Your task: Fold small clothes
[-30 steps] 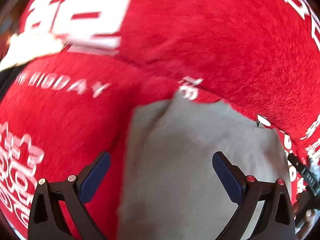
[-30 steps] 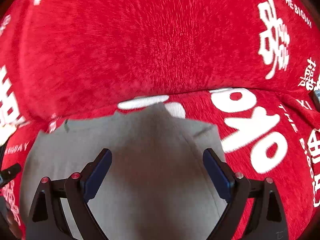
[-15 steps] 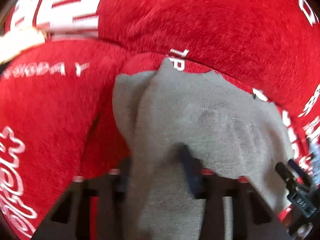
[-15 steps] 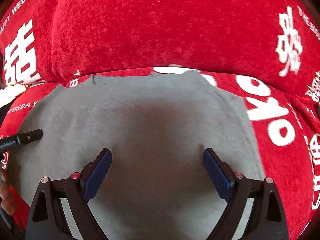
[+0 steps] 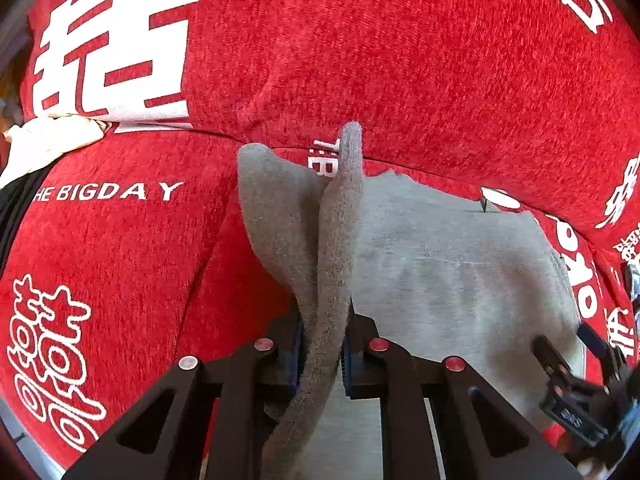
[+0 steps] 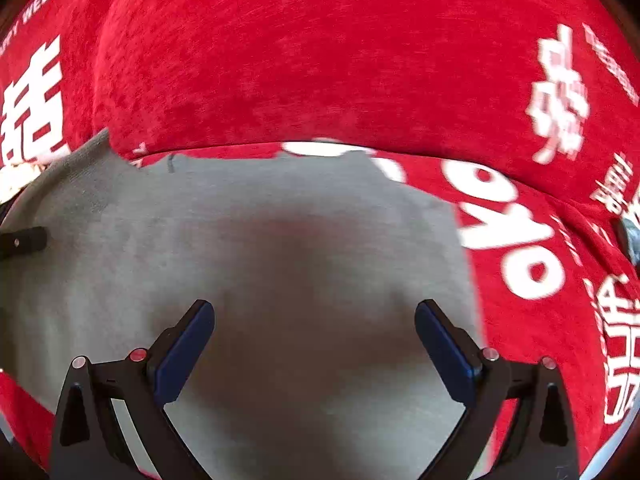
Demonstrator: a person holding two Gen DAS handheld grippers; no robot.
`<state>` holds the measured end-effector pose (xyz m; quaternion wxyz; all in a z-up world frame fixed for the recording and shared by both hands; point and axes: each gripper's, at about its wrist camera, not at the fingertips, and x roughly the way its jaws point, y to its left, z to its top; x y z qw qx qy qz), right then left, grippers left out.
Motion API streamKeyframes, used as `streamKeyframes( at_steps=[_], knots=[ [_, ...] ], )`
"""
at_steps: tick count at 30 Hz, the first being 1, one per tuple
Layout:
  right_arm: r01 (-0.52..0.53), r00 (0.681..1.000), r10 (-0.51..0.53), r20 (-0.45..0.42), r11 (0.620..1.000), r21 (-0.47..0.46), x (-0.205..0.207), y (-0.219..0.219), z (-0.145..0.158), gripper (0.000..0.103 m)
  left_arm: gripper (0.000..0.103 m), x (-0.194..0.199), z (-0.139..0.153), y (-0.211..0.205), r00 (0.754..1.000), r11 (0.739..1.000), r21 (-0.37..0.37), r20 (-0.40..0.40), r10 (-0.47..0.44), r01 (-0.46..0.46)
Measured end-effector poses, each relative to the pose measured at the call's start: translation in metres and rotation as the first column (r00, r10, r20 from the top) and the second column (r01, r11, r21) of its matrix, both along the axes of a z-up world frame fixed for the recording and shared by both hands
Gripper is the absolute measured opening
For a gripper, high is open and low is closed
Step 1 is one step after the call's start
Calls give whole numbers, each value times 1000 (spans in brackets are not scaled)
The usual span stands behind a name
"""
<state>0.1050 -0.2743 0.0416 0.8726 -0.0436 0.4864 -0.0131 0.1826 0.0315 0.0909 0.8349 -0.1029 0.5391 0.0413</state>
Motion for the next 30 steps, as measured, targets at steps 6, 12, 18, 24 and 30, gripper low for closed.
streamKeyframes(
  at_steps=[6,12,18,24,30],
  knots=[
    [31,999,-31,27,999,23,-28,-53,15,101,14,11,16,-33,998,998,64,-56,31,-28],
    [62,995,-69,75,994,92,-45,-101,28,101,12,17,58,-97,999,997,72,-47,-4,7],
    [115,987,-130,93,981,158,-58,-148,29,101,12,26,81,-201,994,993,49,-41,-104,106],
    [196,975,-214,61,955,222,-67,-189,10,101,12,42,22,-307,966,968,108,-156,-206,224],
    [233,969,-247,23,938,255,-74,-208,-8,101,13,41,-27,-349,960,934,253,-186,-211,254]
  ],
)
